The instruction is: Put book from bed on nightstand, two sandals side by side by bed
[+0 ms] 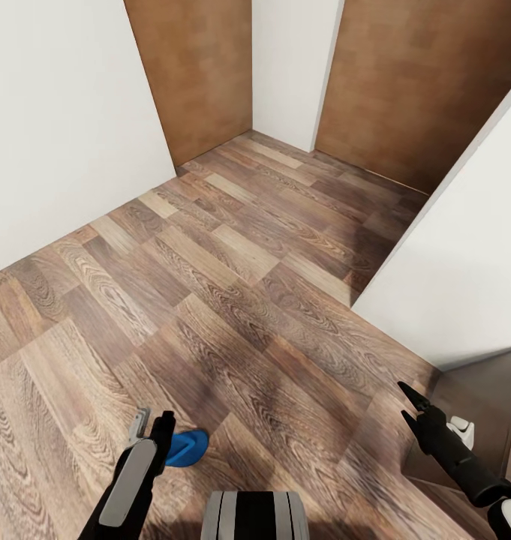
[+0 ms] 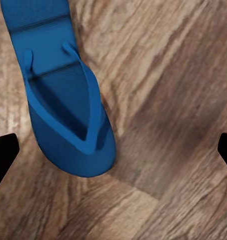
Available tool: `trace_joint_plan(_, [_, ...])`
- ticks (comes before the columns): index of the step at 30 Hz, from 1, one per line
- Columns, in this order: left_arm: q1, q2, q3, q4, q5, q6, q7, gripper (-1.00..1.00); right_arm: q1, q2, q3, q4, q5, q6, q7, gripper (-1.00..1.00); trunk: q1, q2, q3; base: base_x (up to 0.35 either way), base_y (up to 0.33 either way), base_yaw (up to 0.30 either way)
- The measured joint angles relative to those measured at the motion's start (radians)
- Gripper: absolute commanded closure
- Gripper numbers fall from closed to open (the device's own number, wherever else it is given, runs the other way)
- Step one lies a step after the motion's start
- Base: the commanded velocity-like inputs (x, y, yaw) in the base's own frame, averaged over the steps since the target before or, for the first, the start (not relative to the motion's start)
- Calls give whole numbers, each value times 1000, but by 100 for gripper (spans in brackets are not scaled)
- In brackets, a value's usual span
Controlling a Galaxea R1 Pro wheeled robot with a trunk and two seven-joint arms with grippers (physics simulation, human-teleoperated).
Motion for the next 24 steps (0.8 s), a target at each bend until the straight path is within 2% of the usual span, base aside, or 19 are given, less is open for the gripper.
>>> trace_joint_plan(6, [-23, -4, 0, 11, 1, -11, 29, -100, 0, 0, 0, 0, 1, 0, 1, -100, 0, 0, 0, 0, 0, 0])
trace_joint_plan(18, [-86, 3, 2, 200, -1, -30, 24, -100, 0, 0, 0, 2, 0, 0, 2, -100, 0, 0, 0, 0, 0, 0])
trace_joint_plan(24, [-90, 4, 2, 219, -2, -55, 24, -100, 0, 0, 0, 2, 0, 0, 2, -100, 0, 0, 0, 0, 0, 0])
